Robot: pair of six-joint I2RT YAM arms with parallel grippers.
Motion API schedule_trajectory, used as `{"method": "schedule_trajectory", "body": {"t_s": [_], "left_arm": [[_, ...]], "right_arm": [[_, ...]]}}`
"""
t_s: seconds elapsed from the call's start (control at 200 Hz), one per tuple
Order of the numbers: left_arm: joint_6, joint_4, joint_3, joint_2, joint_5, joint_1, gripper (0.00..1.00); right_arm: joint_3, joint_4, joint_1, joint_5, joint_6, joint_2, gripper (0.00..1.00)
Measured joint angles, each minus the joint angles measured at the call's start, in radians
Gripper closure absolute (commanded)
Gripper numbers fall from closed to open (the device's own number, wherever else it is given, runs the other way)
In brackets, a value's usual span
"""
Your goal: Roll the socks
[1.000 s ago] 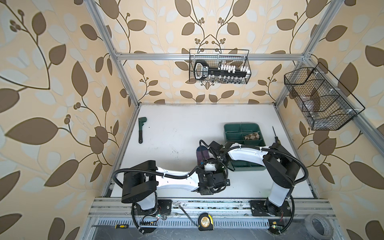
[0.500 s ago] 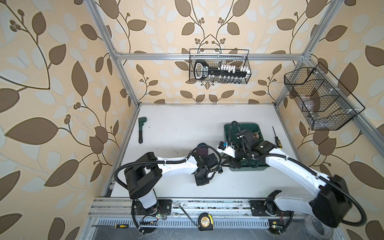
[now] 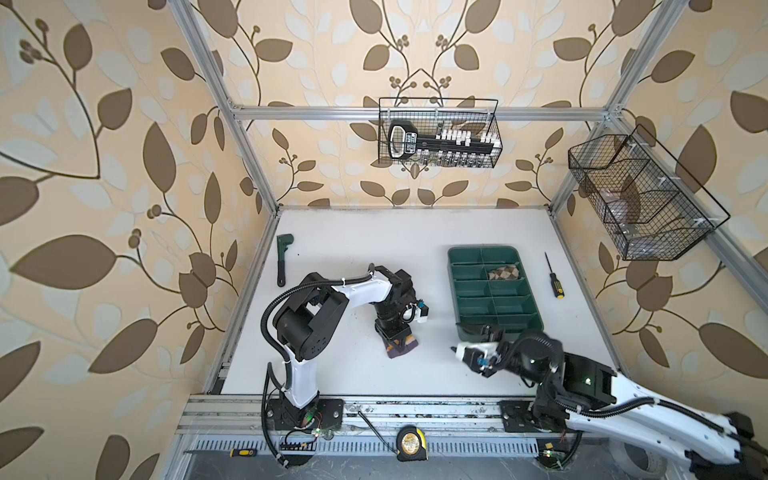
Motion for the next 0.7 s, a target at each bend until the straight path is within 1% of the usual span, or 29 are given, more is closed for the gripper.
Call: {"method": "schedule_trajectory", "body": {"t_s": [0.03, 0.09, 0.19, 0.3, 0.4, 0.54, 0.655, 0.7], "left_arm": [[0.0, -0.009, 0.006, 0.01, 0.013, 0.005, 1.0], [0.0, -0.019, 0.011, 0.02, 0.025, 0.008, 1.0], [-0.001, -0.025, 0.016, 0.024, 0.029, 0.008, 1.0], [-0.001, -0.027, 0.016, 0.025, 0.031, 0.009, 1.0], [-0.001, -0.027, 0.016, 0.025, 0.031, 0.009, 1.0], [-0.002, -0.027, 0.016, 0.025, 0.031, 0.009, 1.0], [-0.005, -0.027, 0.017, 0.025, 0.022, 0.014, 1.0], [-0.006, -0.029, 0.017, 0.025, 0.022, 0.022, 1.0]], "right_arm": [[-0.013, 0.021, 0.06, 0.05, -0.025, 0.061, 0.34], [-0.016, 0.068, 0.117, 0.121, -0.064, 0.206, 0.32], [-0.006, 0.166, 0.13, 0.197, -0.105, 0.457, 0.31], [-0.004, 0.289, 0.117, 0.214, -0.152, 0.661, 0.31], [0.022, 0.38, 0.079, 0.204, -0.179, 0.789, 0.31], [0.078, 0.486, 0.029, 0.167, -0.21, 0.902, 0.33], [0.112, 0.531, 0.003, 0.131, -0.225, 0.97, 0.37], [0.119, 0.537, -0.003, 0.116, -0.232, 0.994, 0.42]]}}
